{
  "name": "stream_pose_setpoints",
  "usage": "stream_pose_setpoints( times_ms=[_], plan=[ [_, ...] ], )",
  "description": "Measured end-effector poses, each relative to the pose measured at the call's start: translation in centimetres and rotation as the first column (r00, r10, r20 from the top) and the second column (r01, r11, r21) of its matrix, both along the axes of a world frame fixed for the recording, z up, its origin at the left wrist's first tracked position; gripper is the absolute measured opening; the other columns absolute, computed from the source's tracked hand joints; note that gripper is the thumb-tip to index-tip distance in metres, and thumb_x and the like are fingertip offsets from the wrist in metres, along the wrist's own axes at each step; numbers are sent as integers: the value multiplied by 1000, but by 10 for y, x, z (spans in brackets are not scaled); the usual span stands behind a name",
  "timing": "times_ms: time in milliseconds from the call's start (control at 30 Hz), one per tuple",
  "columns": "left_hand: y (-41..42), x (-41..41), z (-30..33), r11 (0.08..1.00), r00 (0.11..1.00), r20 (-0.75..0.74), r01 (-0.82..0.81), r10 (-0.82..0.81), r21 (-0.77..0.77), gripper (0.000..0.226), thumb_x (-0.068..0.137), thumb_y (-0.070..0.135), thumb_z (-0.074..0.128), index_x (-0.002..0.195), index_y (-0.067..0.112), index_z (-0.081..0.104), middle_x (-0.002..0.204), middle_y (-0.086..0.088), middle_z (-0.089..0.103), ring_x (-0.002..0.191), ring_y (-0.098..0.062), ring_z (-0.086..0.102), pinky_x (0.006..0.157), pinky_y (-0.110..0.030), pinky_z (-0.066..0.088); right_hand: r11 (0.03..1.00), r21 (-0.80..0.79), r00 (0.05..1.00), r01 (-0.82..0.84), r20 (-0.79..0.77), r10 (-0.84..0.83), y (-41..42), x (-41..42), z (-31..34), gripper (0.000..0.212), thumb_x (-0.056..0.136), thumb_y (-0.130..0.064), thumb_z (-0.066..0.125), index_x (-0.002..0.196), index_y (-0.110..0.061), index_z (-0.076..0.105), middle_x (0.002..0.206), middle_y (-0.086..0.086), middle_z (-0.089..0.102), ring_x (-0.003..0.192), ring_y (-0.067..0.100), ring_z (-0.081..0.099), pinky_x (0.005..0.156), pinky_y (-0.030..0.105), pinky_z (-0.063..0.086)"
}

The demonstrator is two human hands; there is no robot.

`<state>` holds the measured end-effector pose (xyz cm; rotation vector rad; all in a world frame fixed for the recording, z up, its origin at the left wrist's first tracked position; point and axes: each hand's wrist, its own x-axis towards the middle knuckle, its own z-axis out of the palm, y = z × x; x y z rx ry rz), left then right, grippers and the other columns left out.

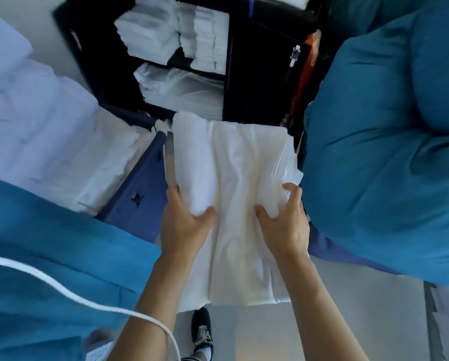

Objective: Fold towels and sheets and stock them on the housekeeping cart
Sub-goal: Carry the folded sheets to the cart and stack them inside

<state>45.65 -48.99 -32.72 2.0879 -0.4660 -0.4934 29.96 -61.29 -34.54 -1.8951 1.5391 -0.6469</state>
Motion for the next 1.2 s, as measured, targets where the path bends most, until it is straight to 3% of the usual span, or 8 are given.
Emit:
stream_pose_setpoints(
  times_ms=[133, 233, 300, 500, 667, 867, 1067, 1200],
  plan=[
    [-40, 32, -5, 1000, 1000, -3, 17, -17, 10, 67, 70, 39, 74, 127, 30, 40, 111, 7, 63, 93, -20, 65, 75, -42, 58, 1000, 14, 1000, 0, -12, 0, -37, 29, 1, 68, 80, -43, 74, 132, -40, 31, 120, -3, 60, 98, 23, 59, 74, 37, 41],
    [-70, 44, -4, 1000, 1000, -18, 24, -24, 6, 59, 72, 38, 74, 116, 40, 35, 102, 16, 60, 85, -7, 62, 61, -27, 47, 999, 39, 1000, 18, -17, -17, -66, 41, 4, 68, 80, -45, 72, 133, -43, 30, 124, -6, 60, 92, 21, 59, 70, 36, 44],
    [-91, 51, -4, 1000, 999, -31, 27, -27, 2, 58, 74, 39, 75, 110, 46, 30, 101, 19, 58, 82, -3, 61, 59, -25, 44, 999, 40, 1000, 16, -15, -15, -88, 48, 5, 68, 80, -45, 71, 133, -43, 30, 127, -7, 59, 90, 20, 58, 68, 35, 43],
    [-163, 80, -10, 1000, 1000, -21, 0, 0, 12, 65, 75, 38, 75, 127, 33, 36, 104, 18, 59, 88, -11, 64, 69, -36, 56, 995, 84, 998, -50, 31, 48, -165, 79, -3, 67, 84, -45, 71, 135, -45, 28, 129, -6, 58, 94, 20, 61, 71, 36, 49],
    [-225, 107, -1, 997, 997, -16, -74, 74, 25, 65, 72, 42, 74, 125, 40, 35, 104, 21, 59, 88, -8, 64, 68, -33, 54, 990, 72, 992, -119, 59, 115, -237, 116, -2, 68, 86, -43, 73, 136, -43, 28, 136, -5, 56, 99, 20, 60, 78, 37, 52],
    [-283, 133, 7, 994, 994, 22, -112, 111, 18, 74, 76, 41, 76, 134, 41, 30, 118, 15, 58, 101, -14, 62, 83, -41, 55, 983, 109, 983, -148, 129, 134, -303, 153, -5, 68, 85, -44, 73, 136, -46, 28, 135, -6, 56, 103, 19, 59, 83, 42, 55],
    [-314, 160, 6, 987, 987, 39, -154, 153, 36, 66, 74, 41, 76, 107, 57, 20, 103, 22, 55, 89, -3, 59, 63, -28, 46, 970, 124, 971, -211, 143, 193, -341, 190, -14, 69, 84, -44, 74, 136, -45, 28, 138, -6, 55, 110, 23, 60, 81, 36, 46],
    [-328, 188, 3, 982, 982, 23, -186, 186, 34, 68, 73, 45, 76, 116, 57, 25, 102, 23, 58, 83, -1, 62, 59, -26, 49, 963, 130, 965, -237, 146, 218, -361, 222, -17, 70, 83, -44, 75, 136, -45, 30, 136, -8, 56, 107, 19, 57, 82, 34, 41]
  ],
)
